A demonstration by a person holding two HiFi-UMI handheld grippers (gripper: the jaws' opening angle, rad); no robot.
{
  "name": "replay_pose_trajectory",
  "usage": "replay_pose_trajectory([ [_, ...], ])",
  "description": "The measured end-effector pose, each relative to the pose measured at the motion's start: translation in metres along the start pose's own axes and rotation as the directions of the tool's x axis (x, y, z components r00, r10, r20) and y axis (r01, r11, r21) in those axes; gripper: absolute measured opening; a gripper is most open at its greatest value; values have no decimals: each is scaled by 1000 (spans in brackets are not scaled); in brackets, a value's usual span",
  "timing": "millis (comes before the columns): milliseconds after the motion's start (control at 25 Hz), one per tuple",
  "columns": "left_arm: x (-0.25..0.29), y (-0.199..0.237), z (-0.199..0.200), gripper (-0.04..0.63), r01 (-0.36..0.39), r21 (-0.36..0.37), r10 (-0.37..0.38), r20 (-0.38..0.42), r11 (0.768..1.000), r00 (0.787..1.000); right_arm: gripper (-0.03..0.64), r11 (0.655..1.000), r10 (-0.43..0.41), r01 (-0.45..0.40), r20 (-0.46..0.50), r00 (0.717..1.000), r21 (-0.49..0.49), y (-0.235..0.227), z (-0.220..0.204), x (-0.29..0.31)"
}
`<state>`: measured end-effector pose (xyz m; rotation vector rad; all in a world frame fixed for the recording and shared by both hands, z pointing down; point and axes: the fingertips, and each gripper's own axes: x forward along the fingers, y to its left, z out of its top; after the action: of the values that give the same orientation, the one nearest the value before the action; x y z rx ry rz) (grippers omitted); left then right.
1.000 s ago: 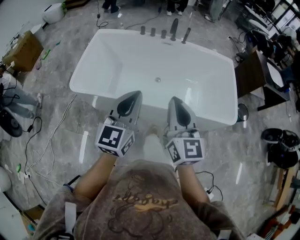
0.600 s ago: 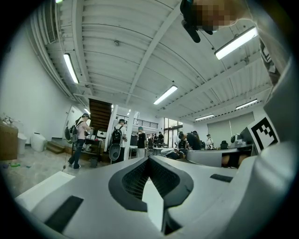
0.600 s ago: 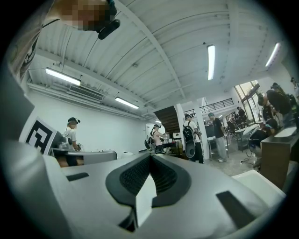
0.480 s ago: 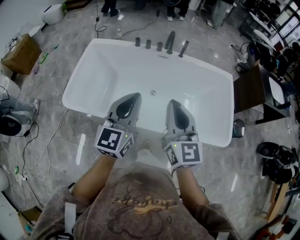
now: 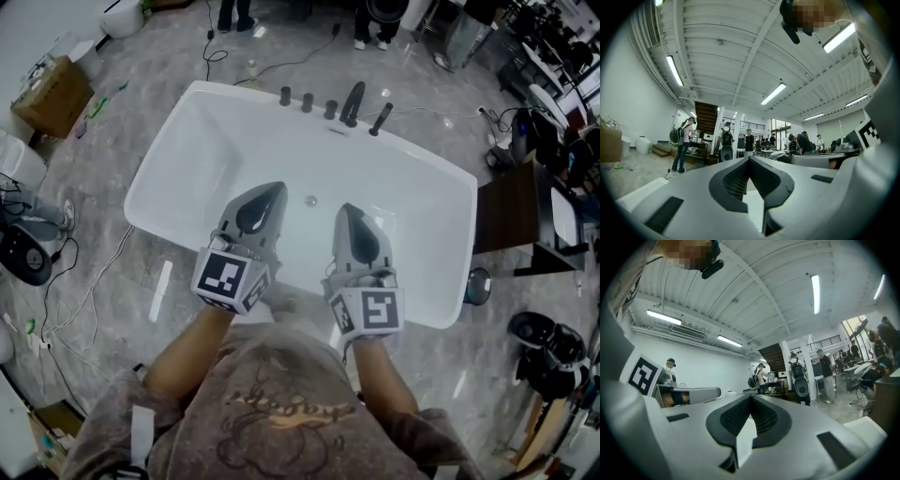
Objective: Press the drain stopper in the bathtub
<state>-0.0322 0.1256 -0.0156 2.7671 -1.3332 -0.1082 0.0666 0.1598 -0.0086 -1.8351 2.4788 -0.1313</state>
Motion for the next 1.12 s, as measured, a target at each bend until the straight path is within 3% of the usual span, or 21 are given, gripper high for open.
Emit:
replay_pose_trajectory([
  [280, 29, 27, -6, 6, 4, -17, -4, -20, 1000, 1000, 3, 1000, -1, 1, -18, 1000, -4, -3, -5, 39],
  [720, 69, 70, -13, 6, 82, 8, -82, -15, 997, 997, 3, 997, -66, 66, 9, 998, -30, -2, -7, 99],
  [1120, 118, 89, -29, 6, 95, -35, -96, -22, 995, 995, 3, 993, -115, 115, 7, 993, -27, -30, -27, 142],
])
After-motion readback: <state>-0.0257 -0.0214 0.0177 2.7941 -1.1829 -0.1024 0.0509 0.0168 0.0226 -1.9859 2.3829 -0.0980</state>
